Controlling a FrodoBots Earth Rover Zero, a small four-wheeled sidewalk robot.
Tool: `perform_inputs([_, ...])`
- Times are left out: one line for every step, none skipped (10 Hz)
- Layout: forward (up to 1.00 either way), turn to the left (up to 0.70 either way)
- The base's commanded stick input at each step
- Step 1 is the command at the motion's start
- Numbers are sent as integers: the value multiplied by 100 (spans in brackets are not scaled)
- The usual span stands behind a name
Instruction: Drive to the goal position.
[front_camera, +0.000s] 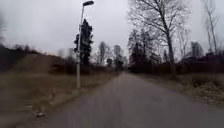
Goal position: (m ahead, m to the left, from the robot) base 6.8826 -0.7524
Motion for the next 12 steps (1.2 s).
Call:
perform_inputs([100,0])
perform_inputs([100,0])
perform_inputs([100,-1])
perform_inputs([100,-2])
perform_inputs([100,-22])
perform_inputs([100,-16])
perform_inputs([100,-9])
perform_inputs([100,-2])
perform_inputs([100,0])
perform_inputs([100,0])
perform_inputs([100,0])
perform_inputs([100,0])
